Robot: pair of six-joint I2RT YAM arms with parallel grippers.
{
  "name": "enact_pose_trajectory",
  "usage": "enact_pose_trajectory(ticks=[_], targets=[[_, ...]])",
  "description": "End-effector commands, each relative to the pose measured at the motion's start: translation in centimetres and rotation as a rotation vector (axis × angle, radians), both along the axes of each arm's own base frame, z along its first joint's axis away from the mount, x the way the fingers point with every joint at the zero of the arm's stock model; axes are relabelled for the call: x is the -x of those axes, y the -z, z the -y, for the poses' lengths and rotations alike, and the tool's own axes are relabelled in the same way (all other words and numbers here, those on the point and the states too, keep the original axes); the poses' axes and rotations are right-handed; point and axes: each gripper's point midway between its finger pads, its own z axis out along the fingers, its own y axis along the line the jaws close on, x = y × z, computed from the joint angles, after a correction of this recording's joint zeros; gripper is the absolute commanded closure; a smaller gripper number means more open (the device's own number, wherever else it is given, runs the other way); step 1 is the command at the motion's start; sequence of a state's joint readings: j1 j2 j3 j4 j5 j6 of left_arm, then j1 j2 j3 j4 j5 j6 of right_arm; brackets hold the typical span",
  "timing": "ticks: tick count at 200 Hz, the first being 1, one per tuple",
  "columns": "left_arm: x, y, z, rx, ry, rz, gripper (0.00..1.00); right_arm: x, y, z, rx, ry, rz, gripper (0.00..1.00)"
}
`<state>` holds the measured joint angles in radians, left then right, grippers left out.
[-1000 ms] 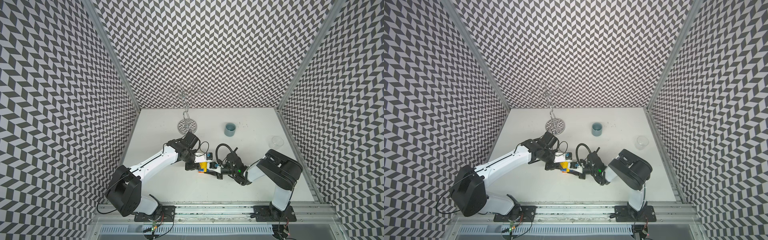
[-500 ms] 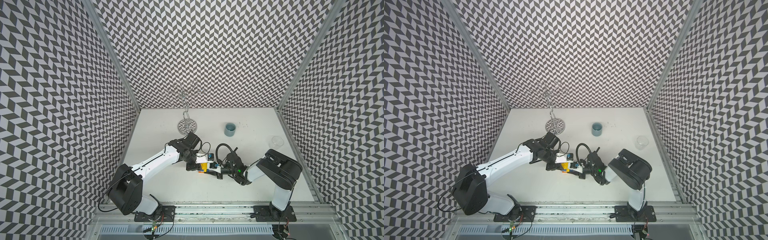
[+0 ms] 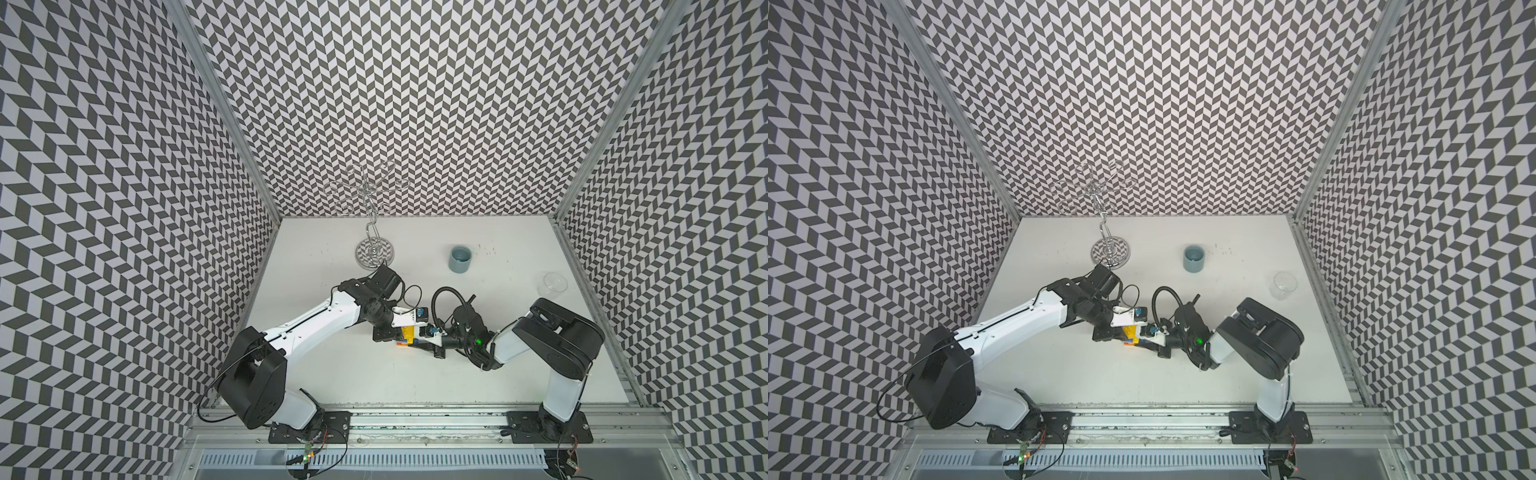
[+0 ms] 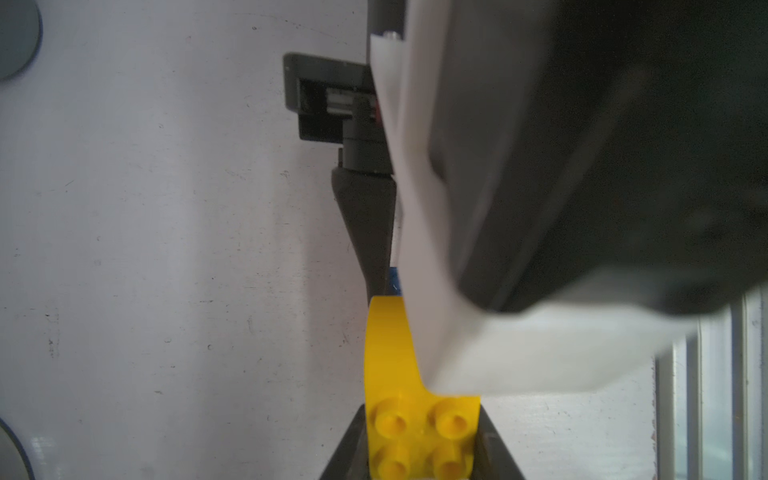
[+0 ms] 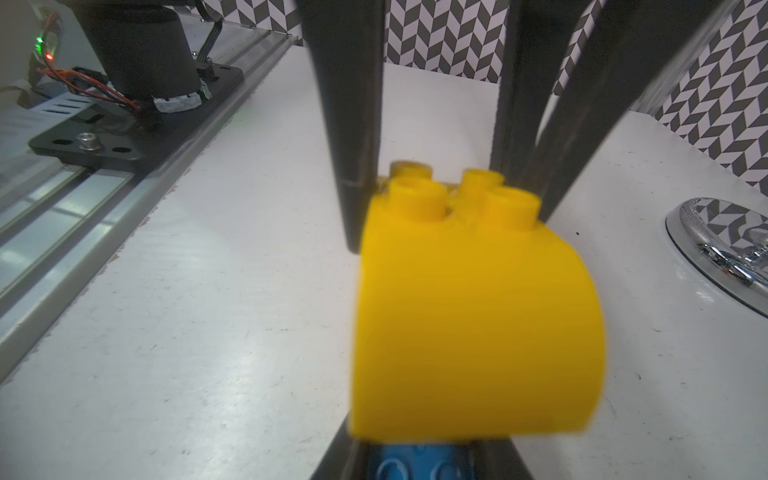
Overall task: Assemble the letter s with lego
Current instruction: Assemble the lego brick with the lego brick.
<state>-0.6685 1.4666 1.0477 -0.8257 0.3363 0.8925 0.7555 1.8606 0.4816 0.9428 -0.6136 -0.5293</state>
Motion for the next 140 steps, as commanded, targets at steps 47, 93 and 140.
enact_pose_trajectory(ticks=[47,93,140], targets=[[0.1,0.9,0.5,-0.029,0.016,0.007,0.98,1.3,5.7,2.7,0.177,0.044,-0.147,0.79],[0.0,1.1,0.8,-0.037,0.025,0.005,0.98,1.2,5.6,2.7,0.173,0.048,-0.149,0.79],[0.5,1.8,0.9,-0.053,0.035,-0.008,0.98,1.0,5.7,2.7,0.170,0.052,-0.152,0.79]])
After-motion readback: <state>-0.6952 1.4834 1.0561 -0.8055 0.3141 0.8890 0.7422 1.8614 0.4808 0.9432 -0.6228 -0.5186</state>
